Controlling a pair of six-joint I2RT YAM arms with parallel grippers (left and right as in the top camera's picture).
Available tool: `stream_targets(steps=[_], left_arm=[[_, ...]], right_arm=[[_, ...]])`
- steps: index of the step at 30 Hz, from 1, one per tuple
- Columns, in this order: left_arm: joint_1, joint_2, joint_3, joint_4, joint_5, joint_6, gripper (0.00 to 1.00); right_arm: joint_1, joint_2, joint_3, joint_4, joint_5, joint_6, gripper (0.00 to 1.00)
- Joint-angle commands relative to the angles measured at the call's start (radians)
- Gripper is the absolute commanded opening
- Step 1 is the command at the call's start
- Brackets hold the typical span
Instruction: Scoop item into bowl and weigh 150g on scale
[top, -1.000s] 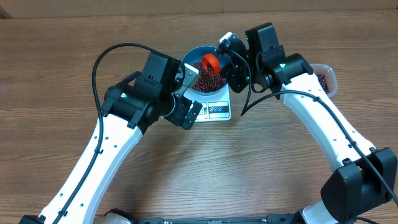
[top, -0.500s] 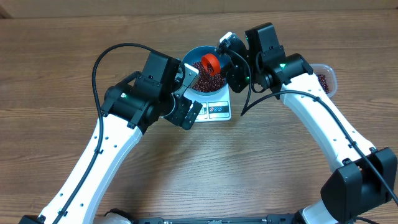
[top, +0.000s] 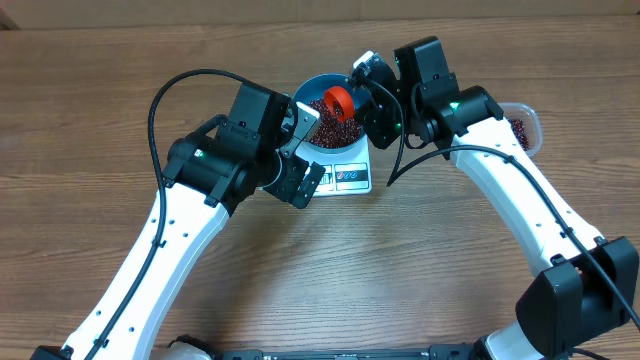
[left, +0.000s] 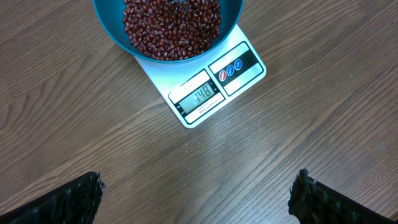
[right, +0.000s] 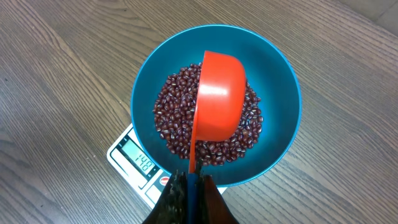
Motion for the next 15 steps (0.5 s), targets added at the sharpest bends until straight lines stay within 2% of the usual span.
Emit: stream_targets(steps=[1, 5, 9, 15], left_arm=[[0.001, 0.007, -0.007, 0.003, 0.015, 0.022, 1.0], [0.001, 0.007, -0.007, 0.003, 0.015, 0.022, 1.0], [0.001, 0.007, -0.007, 0.003, 0.015, 0.022, 1.0], [0.001, 0.007, -0.007, 0.003, 0.015, 0.022, 1.0]], right_arm=[[0.004, -0.023, 0.024, 0.006, 0.007, 0.007, 0.04], [0.004, -0.023, 0.023, 0.002, 0.006, 0.006, 0.04], [0.013, -0.023, 0.023, -0.046, -0.01, -0.109, 0.04], [0.008, -0.023, 0.023, -0.012, -0.008, -0.023, 0.04]])
